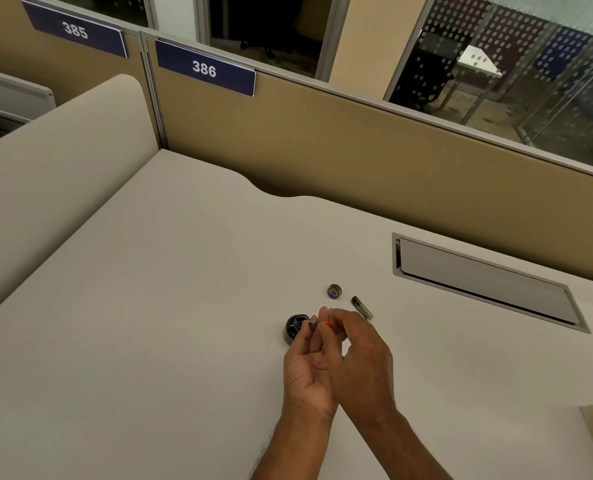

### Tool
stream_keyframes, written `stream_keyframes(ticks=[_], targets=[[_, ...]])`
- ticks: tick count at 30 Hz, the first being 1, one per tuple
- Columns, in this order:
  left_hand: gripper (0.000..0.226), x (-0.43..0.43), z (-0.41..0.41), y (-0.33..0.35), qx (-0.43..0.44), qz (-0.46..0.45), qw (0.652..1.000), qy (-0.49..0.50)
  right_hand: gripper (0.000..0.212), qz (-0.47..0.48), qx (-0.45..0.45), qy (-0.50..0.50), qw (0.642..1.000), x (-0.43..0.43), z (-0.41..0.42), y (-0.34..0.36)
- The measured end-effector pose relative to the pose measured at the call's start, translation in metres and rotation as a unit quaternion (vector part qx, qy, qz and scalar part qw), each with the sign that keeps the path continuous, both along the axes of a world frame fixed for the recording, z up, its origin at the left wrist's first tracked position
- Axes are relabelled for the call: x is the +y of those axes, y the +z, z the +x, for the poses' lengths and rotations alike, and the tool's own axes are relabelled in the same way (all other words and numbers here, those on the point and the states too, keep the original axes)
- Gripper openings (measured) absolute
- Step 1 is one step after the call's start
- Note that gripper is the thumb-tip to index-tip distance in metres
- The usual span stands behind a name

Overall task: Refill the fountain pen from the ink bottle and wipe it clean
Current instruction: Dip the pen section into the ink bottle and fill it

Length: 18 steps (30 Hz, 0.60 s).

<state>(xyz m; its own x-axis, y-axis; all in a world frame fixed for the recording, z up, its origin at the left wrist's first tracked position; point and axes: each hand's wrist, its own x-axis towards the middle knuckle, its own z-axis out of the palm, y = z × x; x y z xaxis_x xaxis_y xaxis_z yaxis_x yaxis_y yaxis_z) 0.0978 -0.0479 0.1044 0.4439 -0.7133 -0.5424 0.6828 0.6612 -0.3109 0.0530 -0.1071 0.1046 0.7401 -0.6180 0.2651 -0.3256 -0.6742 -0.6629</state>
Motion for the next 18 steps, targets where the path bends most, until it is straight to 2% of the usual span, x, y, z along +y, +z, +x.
stream_keyframes(ticks=[6, 12, 18], targets=[[0.041, -0.0008, -0.0005, -0.0071, 0.003, 0.006, 1.000, 0.000, 0.003, -0.003, 0.008, -0.009, 1.000, 0.0012, 0.0024, -0.0020], [0.023, 0.0008, -0.0009, -0.0029, -0.005, 0.001, 1.000, 0.000, 0.015, -0.006, 0.002, 0.007, 1.000, 0.0021, 0.0002, -0.0001], [0.040, 0.0014, -0.0016, -0.0085, 0.008, 0.001, 1.000, 0.000, 0.003, -0.014, 0.001, -0.008, 1.000, 0.0045, 0.0015, -0.0023]])
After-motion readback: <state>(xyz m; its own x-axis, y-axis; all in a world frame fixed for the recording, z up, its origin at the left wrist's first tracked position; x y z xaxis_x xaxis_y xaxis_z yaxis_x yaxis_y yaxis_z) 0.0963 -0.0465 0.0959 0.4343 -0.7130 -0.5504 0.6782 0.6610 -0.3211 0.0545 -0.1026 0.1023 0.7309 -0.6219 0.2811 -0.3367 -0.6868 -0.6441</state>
